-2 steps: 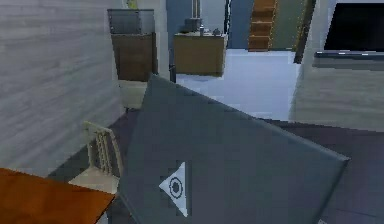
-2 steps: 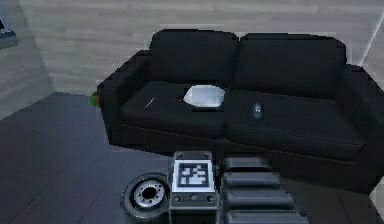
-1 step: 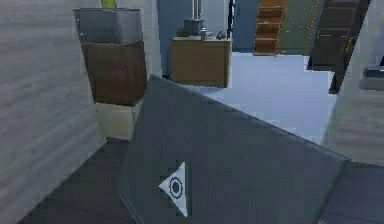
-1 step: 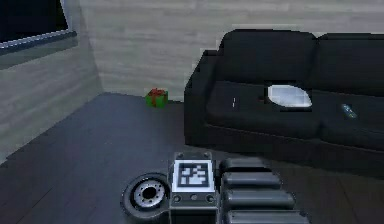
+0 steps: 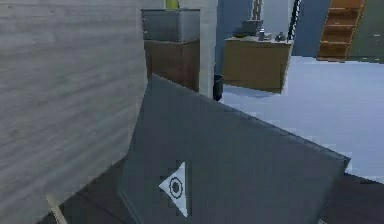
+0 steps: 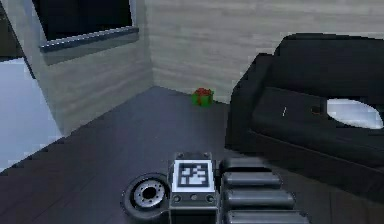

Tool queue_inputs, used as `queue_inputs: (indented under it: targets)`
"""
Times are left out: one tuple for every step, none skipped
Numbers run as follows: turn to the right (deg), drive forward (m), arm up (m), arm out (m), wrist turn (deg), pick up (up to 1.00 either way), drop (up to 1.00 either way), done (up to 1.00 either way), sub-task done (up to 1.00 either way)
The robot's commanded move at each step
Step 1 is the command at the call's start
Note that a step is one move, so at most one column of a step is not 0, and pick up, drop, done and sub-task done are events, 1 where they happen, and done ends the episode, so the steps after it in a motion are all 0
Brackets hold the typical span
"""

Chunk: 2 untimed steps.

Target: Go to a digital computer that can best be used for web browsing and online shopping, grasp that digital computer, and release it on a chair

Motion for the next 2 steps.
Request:
queue_inputs:
  targets:
    - [0.0,0.70,0.00,0.00,0.0,0.00,0.00,0.00,0.00]
    - [-45.0,0.00,0.00,0.00,0.0,0.00,0.00,0.00,0.00]
